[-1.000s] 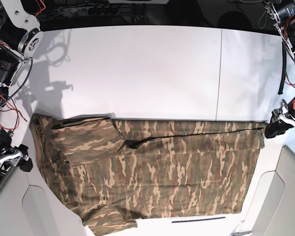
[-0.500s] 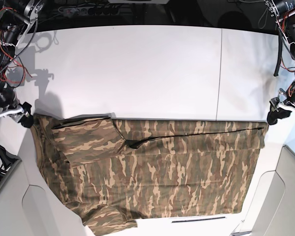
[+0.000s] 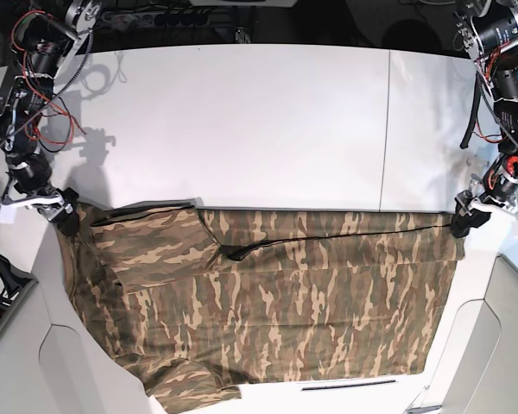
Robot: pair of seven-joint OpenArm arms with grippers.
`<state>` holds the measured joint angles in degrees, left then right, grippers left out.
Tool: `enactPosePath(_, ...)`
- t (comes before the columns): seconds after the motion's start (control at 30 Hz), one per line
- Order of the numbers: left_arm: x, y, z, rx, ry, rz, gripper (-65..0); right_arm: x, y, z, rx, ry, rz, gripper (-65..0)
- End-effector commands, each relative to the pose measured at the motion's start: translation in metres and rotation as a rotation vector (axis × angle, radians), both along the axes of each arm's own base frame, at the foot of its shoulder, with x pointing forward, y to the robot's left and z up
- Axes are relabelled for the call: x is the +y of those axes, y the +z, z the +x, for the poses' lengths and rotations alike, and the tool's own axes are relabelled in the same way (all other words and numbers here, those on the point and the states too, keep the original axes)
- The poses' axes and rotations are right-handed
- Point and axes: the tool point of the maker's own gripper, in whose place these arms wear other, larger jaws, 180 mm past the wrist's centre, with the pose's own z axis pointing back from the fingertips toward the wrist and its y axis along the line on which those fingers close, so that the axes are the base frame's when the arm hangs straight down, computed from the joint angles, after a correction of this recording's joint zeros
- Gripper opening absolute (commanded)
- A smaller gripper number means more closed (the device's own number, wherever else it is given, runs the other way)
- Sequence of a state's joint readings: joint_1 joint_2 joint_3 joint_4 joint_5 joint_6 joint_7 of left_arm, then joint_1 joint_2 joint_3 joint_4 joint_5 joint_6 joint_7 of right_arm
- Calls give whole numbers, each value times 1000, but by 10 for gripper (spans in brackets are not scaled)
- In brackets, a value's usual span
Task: Fold the T-shirt properly
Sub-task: 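Grasp the folded edge with both grippers and pull it back to straighten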
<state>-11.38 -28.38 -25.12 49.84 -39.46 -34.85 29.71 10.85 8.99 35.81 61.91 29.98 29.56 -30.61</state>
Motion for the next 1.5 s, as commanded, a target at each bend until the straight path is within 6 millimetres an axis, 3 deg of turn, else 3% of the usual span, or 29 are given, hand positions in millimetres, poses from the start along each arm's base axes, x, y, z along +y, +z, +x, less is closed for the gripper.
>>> enactPosePath(0.0,7,11,8,-14,2,24,-183,3,11,11,-26,18,-11,-216)
enactPosePath(0.07,3,8,8,-1,-11,32,-200,12,13,17,-30,48,-26,-233)
enactPosePath(0.1,-1,6,8,3,-19,31,-236,16,13,20,-27,67,-40,-271)
enactPosePath(0.27,-12,1,11,-5,-24,12,-583,31,16,31,-19,136,-98,-612)
enactPosePath(0.3,-12,2,12,-8,-24,13,-649,32,17,31,-20,139,-98,-650)
enactPosePath(0.57,-21,36,26,-24,-177,37,-650,27,22,24,11,198,-124,-650)
enactPosePath(0.67,-21,49,21,-14,-218,52,-650,19,32,12,18,208,-112,-650)
enactPosePath(0.97,-17,80,-30,-51,-257,140,-650,15,50,-43,18,270,-187,-650)
enactPosePath(1.27,-35,82,-91,4,-336,187,-650,24,49,-97,53,315,-235,-650)
enactPosePath(1.47,-30,87,-128,17,-288,219,-650,23,40,-123,103,321,-242,-650)
